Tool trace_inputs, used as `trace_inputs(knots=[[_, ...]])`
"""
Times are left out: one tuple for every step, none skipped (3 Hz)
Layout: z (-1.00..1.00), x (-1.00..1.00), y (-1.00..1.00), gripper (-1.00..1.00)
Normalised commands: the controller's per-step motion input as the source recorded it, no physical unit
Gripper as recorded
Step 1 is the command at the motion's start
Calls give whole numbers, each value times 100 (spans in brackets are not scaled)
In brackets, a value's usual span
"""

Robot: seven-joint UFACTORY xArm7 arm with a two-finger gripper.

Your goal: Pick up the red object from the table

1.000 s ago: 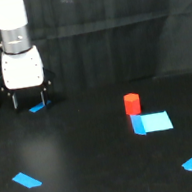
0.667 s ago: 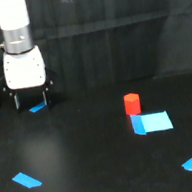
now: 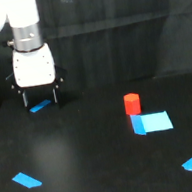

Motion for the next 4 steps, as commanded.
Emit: trace_inputs(knots=[[28, 87, -43, 100], [26, 93, -23, 100], [-12, 100, -9, 100], [-44, 93, 10, 100]])
